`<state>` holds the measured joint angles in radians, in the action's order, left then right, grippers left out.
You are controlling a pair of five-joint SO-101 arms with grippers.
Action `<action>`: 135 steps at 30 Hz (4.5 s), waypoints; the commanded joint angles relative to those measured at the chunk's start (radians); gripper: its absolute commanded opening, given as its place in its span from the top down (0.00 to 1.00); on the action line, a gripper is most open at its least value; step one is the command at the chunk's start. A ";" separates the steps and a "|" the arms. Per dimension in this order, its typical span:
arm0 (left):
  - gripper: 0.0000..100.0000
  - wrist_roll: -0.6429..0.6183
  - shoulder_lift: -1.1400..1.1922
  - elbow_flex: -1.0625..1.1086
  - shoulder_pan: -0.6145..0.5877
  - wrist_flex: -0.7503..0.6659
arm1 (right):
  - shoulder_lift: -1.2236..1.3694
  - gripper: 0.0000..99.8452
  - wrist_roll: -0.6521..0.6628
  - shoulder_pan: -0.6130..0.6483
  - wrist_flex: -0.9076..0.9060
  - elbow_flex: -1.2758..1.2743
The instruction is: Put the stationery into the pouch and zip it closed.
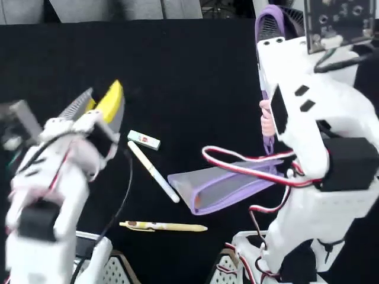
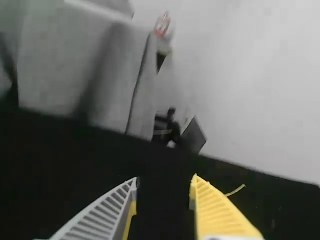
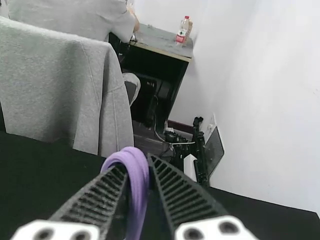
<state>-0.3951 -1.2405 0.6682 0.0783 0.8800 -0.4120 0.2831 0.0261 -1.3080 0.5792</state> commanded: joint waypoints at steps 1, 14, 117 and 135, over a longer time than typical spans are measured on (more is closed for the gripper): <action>0.82 -0.055 0.158 0.099 -0.013 0.000 | -0.008 0.99 0.009 0.015 0.035 0.002; 0.78 -0.408 0.806 -0.125 -0.001 0.169 | -0.010 0.99 0.011 0.015 0.034 0.004; 0.97 0.041 -0.287 0.177 0.765 -0.436 | -0.008 0.99 0.012 0.014 0.038 0.001; 0.97 -0.089 -0.359 0.008 0.763 -0.454 | -0.008 0.99 0.012 0.207 0.021 -0.002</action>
<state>-0.4764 -1.5290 0.7188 0.8347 0.4289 -0.4120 0.2877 0.1519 -1.2988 0.5731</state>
